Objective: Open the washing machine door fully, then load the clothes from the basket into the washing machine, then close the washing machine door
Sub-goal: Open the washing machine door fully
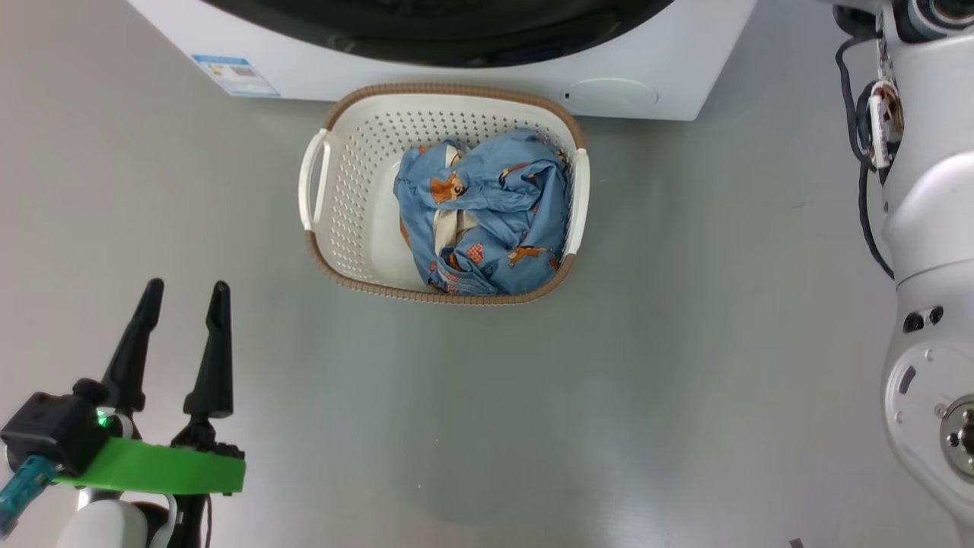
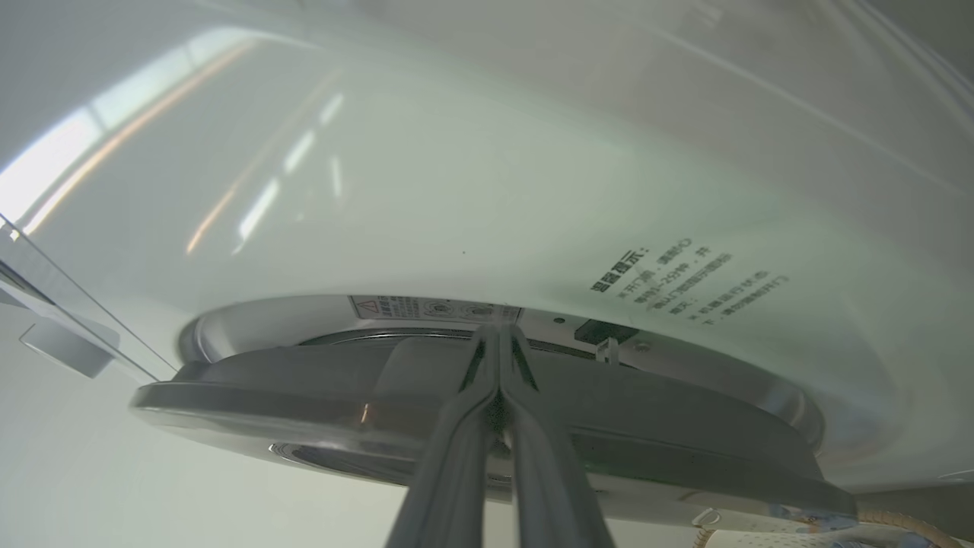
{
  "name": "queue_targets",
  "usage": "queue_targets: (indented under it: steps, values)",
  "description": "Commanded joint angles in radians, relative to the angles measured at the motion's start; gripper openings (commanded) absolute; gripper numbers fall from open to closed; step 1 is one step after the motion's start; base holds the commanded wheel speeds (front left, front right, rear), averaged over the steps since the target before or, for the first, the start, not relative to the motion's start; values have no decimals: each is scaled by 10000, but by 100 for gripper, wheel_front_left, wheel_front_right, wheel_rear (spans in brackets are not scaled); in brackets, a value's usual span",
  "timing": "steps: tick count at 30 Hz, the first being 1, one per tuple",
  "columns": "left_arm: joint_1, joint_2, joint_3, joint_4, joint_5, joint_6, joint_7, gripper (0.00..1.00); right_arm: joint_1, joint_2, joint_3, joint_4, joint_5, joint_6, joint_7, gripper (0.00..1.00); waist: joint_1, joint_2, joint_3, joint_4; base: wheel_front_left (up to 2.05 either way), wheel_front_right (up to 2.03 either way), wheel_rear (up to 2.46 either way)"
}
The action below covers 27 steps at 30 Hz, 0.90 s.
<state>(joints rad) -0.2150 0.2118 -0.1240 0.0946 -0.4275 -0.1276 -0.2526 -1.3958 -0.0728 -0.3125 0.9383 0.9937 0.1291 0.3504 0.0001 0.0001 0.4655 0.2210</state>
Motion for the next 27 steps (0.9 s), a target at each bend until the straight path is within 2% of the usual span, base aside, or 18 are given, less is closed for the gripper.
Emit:
queue_targets:
  steps: [1,15,20,27]
  values:
    - [-251,300,318,-254,-103,-31,-92,100,-546,226,88,-52,-141,16,-4,0,0,-1,159,110,0,0,0]
    - [-574,223,181,-297,-315,-31,-92,100,-1701,226,589,1312,-324,16,-650,0,0,-1,589,458,0,0,0]
    - [-630,202,220,-263,-335,-31,-92,100,-1868,226,956,1598,-98,16,-198,0,0,-1,637,498,0,0,0]
    - [-624,211,349,-315,-291,-31,-92,100,-1560,226,1635,1311,464,16,777,0,0,-1,524,424,0,0,0]
